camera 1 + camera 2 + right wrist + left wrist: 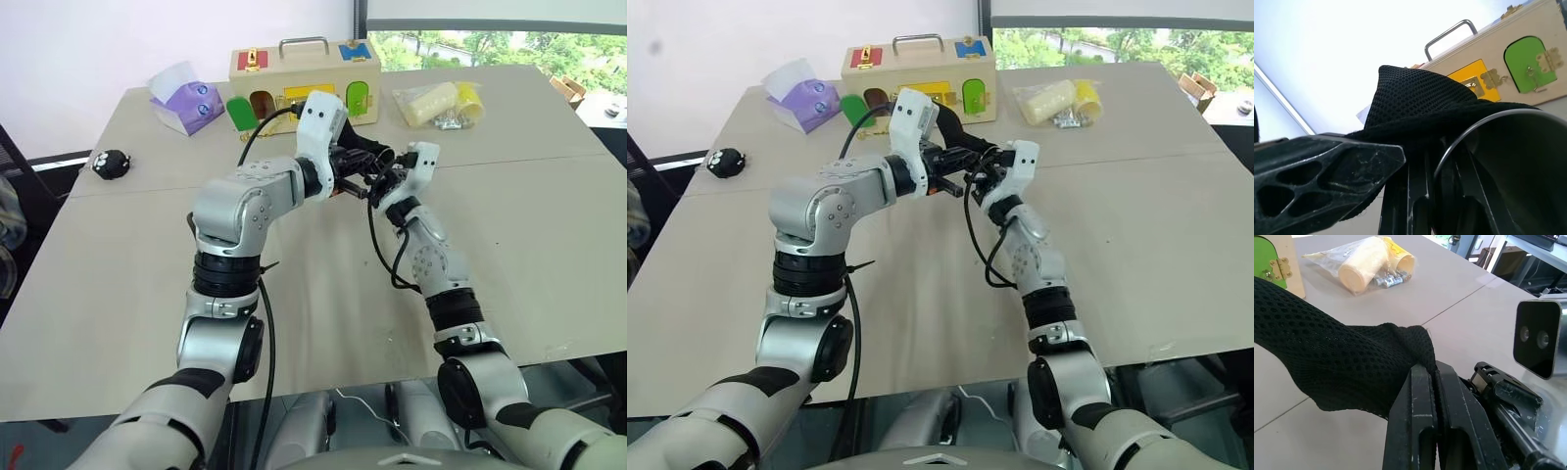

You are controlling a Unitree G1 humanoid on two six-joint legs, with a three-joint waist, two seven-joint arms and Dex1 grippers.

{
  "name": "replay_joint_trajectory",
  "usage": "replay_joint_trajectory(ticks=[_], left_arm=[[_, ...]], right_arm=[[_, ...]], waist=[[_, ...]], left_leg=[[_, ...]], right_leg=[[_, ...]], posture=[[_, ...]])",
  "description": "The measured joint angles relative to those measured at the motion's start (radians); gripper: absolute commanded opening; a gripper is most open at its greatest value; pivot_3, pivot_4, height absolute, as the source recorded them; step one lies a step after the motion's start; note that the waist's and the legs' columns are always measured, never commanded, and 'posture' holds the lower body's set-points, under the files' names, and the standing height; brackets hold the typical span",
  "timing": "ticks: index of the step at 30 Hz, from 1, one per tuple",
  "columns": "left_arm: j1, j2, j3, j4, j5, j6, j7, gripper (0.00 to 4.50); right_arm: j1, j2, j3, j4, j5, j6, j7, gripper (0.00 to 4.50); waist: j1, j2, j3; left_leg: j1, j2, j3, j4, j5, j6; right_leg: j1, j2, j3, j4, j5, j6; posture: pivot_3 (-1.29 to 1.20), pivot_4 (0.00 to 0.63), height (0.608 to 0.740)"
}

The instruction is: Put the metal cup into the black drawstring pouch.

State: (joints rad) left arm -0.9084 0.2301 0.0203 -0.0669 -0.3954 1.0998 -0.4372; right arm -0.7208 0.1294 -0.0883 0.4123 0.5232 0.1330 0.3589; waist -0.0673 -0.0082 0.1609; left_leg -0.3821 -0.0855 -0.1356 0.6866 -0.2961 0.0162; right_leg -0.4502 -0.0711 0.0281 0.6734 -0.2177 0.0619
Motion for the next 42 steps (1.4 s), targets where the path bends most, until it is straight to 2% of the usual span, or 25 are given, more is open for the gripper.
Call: replay_joint_trajectory(ticks=[15, 20, 27, 30, 32, 33, 35, 40, 41, 42], left_arm=[[0.0, 0.0, 0.0, -0.005, -0.003, 0.0, 0.002, 0.0], [0.001, -0.002, 0.0, -0.024, -0.013, -0.008, 0.002, 0.0], [0.011, -0.002, -0.001, -0.04, -0.02, -0.011, 0.009, 0.0], [0.014, -0.002, 0.0, -0.039, -0.019, -0.009, 0.015, 0.0], [0.016, 0.0, 0.004, -0.039, -0.019, -0.003, 0.021, 0.0], [0.017, 0.001, 0.008, -0.039, -0.02, 0.0, 0.021, 0.0], [0.016, -0.004, 0.022, -0.039, -0.031, 0.01, 0.025, 0.0], [0.011, -0.069, 0.139, -0.022, -0.087, 0.074, 0.082, 0.0], [0.01, -0.081, 0.162, -0.013, -0.096, 0.085, 0.098, 0.0], [0.01, -0.1, 0.194, 0.001, -0.108, 0.095, 0.117, 0.0]], right_arm=[[0.0, 0.001, -0.031, -0.026, 0.115, 0.109, 0.005, 0.01], [0.0, 0.002, -0.072, -0.06, 0.256, 0.214, 0.0, 0.01], [-0.001, 0.003, -0.111, -0.074, 0.432, 0.309, -0.082, 0.01], [-0.002, 0.002, -0.104, -0.074, 0.422, 0.304, -0.094, 0.01], [-0.004, -0.001, -0.078, -0.074, 0.348, 0.267, -0.092, 0.01], [-0.004, -0.009, -0.062, -0.074, 0.308, 0.244, -0.087, 0.73], [-0.004, -0.049, 0.018, -0.067, 0.155, 0.161, -0.069, 1.46], [-0.003, -0.203, 0.237, -0.051, -0.248, -0.085, 0.028, 3.97], [-0.002, -0.214, 0.263, -0.051, -0.291, -0.115, 0.041, 4.3], [-0.002, -0.227, 0.283, -0.052, -0.327, -0.142, 0.053, 4.3]], waist=[[0.0, 0.0, 0.0], [0.0, 0.0, 0.0], [0.0, 0.0, 0.0], [0.0, 0.0, 0.0], [-0.001, 0.0, 0.0], [-0.001, 0.0, 0.0], [0.001, 0.0, 0.0], [0.003, 0.0, 0.0], [0.001, 0.0, 0.0], [0.0, 0.0, 0.0]], left_leg=[[0.0, 0.0, 0.0, 0.0, 0.0, 0.0], [0.0, 0.0, 0.0, 0.0, 0.0, 0.0], [0.0, 0.0, 0.0, 0.0, 0.0, 0.0], [0.0, 0.0, 0.0, 0.0, 0.0, 0.0], [0.0, 0.0, 0.0, 0.0, 0.0, 0.0], [0.0, 0.0, 0.001, 0.0, 0.0, 0.0], [0.0, 0.0, 0.001, 0.0, 0.0, 0.0], [0.0, -0.001, 0.002, 0.0, 0.0, 0.0], [0.0, 0.0, 0.002, 0.0, 0.0, 0.0], [0.0, 0.001, 0.002, 0.0, 0.0, 0.0]], right_leg=[[0.0, 0.0, 0.0, 0.0, 0.0, 0.0], [0.0, -0.001, 0.0, 0.0, 0.0, 0.0], [0.0, -0.001, 0.0, 0.0, 0.0, 0.0], [0.0, 0.0, 0.0, 0.0, 0.0, 0.0], [0.0, 0.0, 0.0, 0.001, 0.0, 0.0], [-0.001, 0.0, 0.001, 0.001, 0.0, 0.0], [-0.001, 0.0, 0.0, 0.001, 0.0, 0.0], [-0.002, 0.0, 0.001, 0.001, 0.0, 0.0], [-0.002, 0.0, 0.001, 0.001, 0.0, 0.0], [-0.002, 0.0, 0.001, 0.002, 0.0, 0.0]], posture=[[0.0, 0.15, 0.71], [0.0, 0.15, 0.71], [0.0, 0.15, 0.71], [0.0, 0.15, 0.71], [0.0, 0.15, 0.71], [0.0, 0.15, 0.71], [0.0, 0.15, 0.71], [0.0, 0.15, 0.71], [0.0, 0.15, 0.71], [0.0, 0.15, 0.71]])
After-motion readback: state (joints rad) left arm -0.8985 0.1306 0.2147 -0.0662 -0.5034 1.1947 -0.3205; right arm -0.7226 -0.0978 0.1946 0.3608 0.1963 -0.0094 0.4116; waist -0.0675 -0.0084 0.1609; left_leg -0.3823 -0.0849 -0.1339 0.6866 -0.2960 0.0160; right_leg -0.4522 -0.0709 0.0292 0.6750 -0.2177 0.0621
